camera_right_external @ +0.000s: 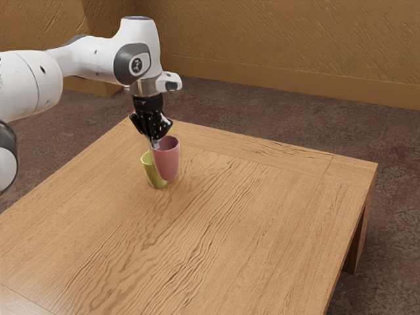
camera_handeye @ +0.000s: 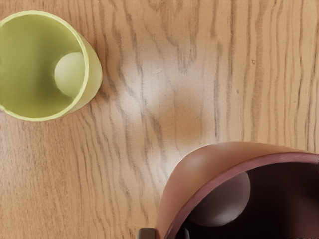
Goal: Place the right cup onto the left cup
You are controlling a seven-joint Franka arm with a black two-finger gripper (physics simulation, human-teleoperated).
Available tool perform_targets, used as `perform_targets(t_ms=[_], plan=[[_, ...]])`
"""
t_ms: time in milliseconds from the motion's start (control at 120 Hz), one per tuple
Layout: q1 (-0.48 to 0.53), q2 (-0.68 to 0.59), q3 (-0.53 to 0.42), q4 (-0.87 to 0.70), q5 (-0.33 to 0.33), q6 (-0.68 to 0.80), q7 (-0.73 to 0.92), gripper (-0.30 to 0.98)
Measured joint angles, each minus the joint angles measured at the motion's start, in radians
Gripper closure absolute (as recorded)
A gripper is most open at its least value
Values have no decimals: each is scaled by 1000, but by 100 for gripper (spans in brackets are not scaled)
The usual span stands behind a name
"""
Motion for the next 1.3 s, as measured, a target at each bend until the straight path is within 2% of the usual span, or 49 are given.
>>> perform_targets(t_ms=[167,492,942,1300], plan=[[41,111,-2,180,1,-69,36,79],[101,228,-10,383,8,-153,106,79],[148,335,-24,552,37,-177,186,79],[155,371,-27,590,44,-172,228,79]])
